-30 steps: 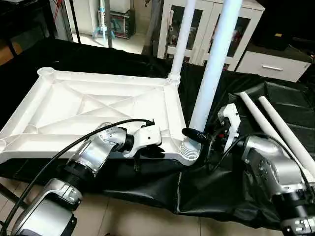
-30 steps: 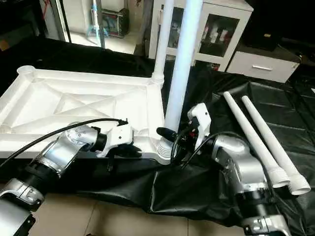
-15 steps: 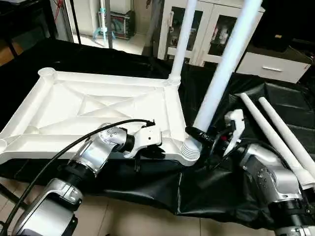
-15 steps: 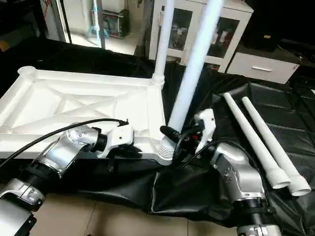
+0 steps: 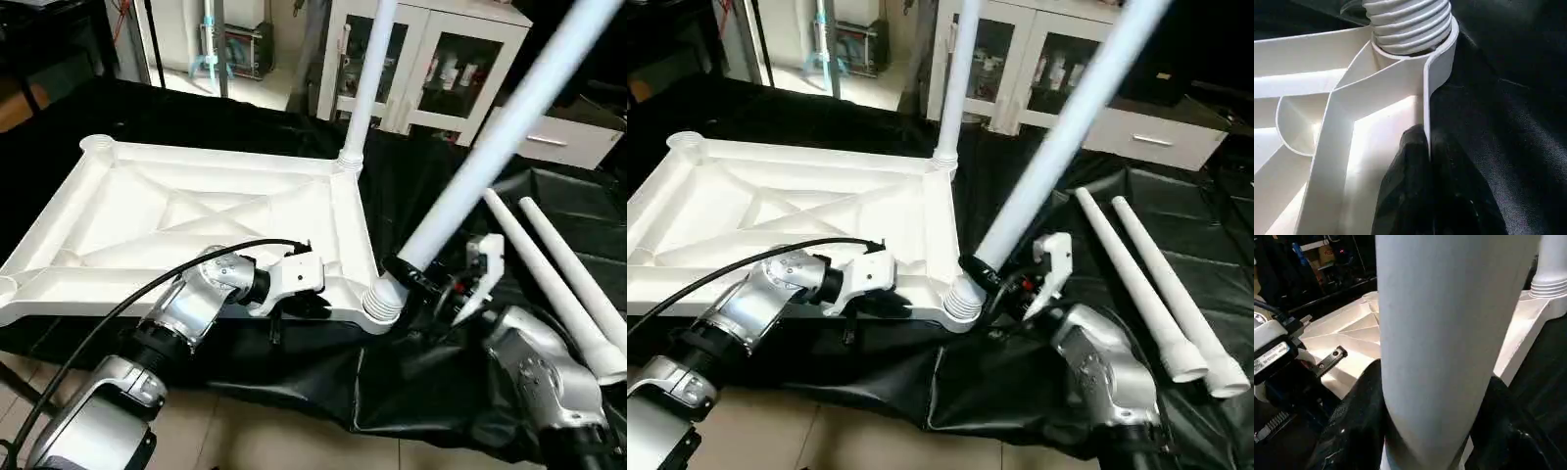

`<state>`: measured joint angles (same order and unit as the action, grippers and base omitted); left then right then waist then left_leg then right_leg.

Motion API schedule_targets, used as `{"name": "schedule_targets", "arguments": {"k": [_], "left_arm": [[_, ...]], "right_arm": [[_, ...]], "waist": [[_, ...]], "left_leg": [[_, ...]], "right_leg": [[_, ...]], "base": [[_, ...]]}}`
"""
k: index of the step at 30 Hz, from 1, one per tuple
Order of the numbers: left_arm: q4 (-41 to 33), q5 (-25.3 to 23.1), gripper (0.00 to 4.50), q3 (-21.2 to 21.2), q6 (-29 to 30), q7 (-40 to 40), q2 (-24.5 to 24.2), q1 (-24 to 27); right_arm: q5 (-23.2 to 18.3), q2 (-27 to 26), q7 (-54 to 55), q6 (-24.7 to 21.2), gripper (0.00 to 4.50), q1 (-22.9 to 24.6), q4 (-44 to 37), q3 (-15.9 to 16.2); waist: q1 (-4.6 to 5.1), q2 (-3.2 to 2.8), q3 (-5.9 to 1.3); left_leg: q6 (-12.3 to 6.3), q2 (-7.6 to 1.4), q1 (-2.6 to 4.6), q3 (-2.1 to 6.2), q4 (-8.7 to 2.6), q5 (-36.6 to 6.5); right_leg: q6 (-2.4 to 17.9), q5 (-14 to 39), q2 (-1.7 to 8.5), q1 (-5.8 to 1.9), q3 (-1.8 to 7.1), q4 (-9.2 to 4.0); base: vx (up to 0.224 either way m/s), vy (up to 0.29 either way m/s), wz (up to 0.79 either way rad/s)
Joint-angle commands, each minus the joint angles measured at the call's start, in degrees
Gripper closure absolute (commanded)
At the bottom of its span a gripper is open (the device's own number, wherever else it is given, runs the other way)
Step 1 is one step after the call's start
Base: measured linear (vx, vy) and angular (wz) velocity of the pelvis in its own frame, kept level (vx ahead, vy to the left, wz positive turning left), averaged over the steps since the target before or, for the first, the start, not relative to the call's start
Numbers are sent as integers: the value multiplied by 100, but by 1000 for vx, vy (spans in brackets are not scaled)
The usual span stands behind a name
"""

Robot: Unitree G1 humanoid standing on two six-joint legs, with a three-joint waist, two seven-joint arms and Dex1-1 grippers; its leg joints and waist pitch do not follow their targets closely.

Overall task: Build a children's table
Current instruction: Pick table leg

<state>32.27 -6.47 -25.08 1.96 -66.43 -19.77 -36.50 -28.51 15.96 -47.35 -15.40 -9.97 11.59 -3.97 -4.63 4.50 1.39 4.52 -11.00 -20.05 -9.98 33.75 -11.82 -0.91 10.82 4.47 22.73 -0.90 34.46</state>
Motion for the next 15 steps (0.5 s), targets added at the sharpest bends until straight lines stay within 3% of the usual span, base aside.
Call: {"name": "schedule_targets", "arguments": {"k": [1,5,9,15], "left_arm": [[173,-140,450,-123,40,5,-8,46],[161,-138,450,-120,46,4,-7,52],[143,-141,450,-117,57,6,-6,64],[130,-142,450,-110,85,8,7,77]], "right_arm": [[565,216,67,-184,267,406,330,323],[730,331,-19,-97,267,469,260,507],[837,488,-171,-142,267,560,60,737],[984,677,-322,-226,267,535,76,1032]], "waist": [[36,-86,-187],[25,-84,-188],[27,-76,-186],[16,-48,-193]], "left_leg": [[82,-222,30,50,-538,-1750],[59,-216,27,41,-541,-1658],[77,-225,32,53,-555,-1841],[31,-223,20,44,-553,-1701]], "right_leg": [[1004,1320,292,-136,142,-435],[977,1285,291,-150,141,-442],[908,1530,299,-140,143,-471],[911,1369,292,-150,142,-464]], "base": [[0,0,0],[0,0,0],[0,0,0],[0,0,0]]}}
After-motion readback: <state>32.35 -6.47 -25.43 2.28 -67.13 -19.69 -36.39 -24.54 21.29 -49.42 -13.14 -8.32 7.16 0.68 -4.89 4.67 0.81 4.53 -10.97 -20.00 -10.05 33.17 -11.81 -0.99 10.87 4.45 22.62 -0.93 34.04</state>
